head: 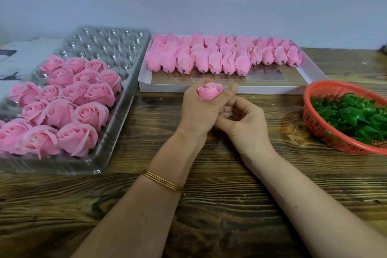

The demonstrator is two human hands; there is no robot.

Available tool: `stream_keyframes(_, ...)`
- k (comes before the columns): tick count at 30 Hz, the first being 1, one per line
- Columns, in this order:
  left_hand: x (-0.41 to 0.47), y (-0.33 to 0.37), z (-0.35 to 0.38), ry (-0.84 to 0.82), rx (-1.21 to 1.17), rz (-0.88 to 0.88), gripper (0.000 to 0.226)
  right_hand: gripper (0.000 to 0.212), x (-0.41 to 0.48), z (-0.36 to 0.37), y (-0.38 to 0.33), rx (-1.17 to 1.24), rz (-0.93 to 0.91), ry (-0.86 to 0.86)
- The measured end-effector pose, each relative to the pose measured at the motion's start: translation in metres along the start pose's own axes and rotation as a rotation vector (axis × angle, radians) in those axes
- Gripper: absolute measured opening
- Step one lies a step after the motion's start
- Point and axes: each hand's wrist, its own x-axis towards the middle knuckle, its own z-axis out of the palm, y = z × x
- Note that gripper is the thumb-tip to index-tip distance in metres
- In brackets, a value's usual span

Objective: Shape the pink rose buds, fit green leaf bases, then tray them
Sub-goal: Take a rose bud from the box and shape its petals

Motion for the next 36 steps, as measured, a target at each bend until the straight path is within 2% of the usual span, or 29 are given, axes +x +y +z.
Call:
stream_keyframes(8,0.0013,0.0071,-0.0040,-0.052,0.003,-0.082,0.012,0.003,0.0003,-0.0040,-0.0045,-0.001,0.051,-0.087)
stream_keyframes(13,0.0009,0.0072,-0.0041,-0.048,0.014,-0.090,0.010,0.004,0.0022,-0.0062,-0.0046,0.047,0.100,-0.155)
stream_keyframes(17,0.0017,0.0037,-0.0040,-0.024,0.042,-0.046,0.011,0.016,0.0021,-0.0061,-0.0016,0.042,0.092,-0.141)
stream_keyframes(23,0.0016,0.0035,-0.0039,-0.040,0.044,-0.035,0.011,0.010,0.0015,-0.0057,-0.0011,0.032,0.058,-0.127)
stream_keyframes(27,0.0024,0.0057,-0.0057,-0.090,0.040,-0.073,0.010,0.022,0.0028,-0.0083,-0.0046,0.037,0.079,-0.186)
stream_keyframes(32,0.0045,0.0015,-0.0062,-0.013,0.035,-0.056,0.012,0.018,0.0019,-0.0069,-0.0051,0.070,0.102,-0.160)
stream_keyframes(36,0.0036,0.0013,-0.0052,0.007,-0.009,-0.075,0.008,0.025,0.0012,-0.0046,-0.0043,0.006,0.055,-0.122)
